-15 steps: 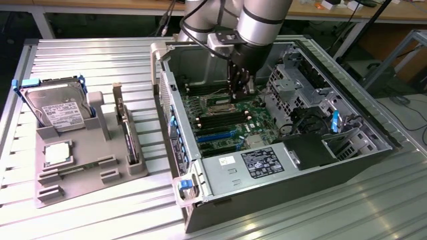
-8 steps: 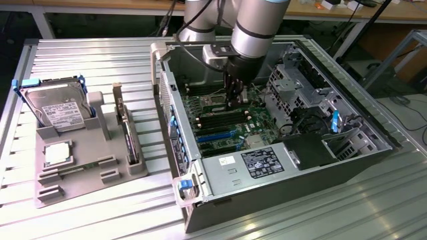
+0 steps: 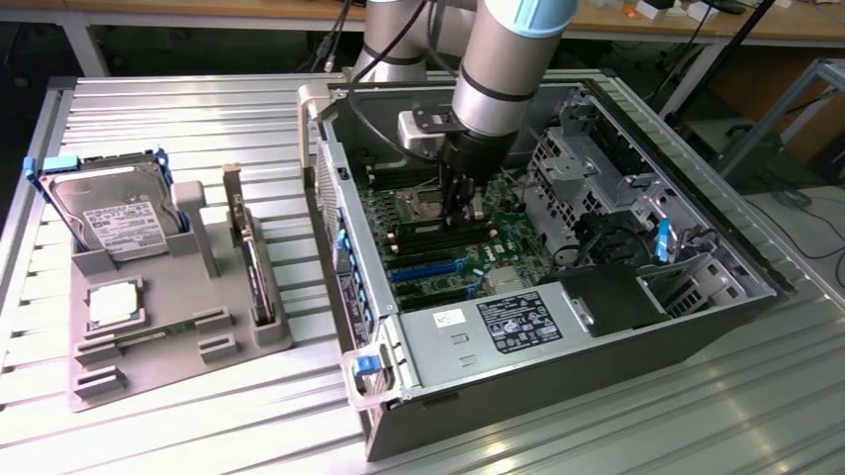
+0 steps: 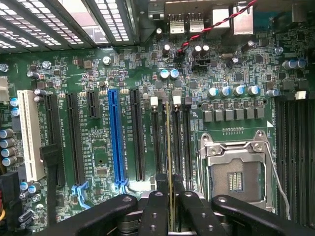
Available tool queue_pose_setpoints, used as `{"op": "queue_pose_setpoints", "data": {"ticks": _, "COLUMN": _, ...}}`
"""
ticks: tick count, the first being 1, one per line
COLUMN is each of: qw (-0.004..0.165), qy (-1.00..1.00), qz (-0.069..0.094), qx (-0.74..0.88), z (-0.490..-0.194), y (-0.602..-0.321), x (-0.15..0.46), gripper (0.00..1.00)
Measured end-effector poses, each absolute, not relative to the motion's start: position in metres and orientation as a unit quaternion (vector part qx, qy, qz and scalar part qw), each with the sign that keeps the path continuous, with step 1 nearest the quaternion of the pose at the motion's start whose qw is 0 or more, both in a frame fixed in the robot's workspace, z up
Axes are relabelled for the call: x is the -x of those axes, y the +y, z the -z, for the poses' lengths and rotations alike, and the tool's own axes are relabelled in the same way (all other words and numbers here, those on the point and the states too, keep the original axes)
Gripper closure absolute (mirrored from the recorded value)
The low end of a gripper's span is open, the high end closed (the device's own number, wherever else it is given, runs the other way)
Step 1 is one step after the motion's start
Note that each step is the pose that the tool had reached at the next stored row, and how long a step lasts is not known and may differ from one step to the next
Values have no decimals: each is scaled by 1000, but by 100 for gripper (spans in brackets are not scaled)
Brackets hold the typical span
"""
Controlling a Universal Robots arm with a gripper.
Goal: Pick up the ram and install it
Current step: 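Insert the ram into the slot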
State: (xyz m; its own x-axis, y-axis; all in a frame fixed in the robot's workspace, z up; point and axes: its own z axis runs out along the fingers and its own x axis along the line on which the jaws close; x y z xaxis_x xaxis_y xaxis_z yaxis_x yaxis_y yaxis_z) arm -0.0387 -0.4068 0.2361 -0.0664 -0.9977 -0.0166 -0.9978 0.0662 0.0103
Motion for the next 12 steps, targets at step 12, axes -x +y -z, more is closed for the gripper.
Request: {"op": "queue_pose_setpoints", "data": {"ticks": 12, "qw": 0, "qy": 730, "qz": -12, "qx": 683, "z": -229, "y": -412, "x": 33, "gripper": 85}}
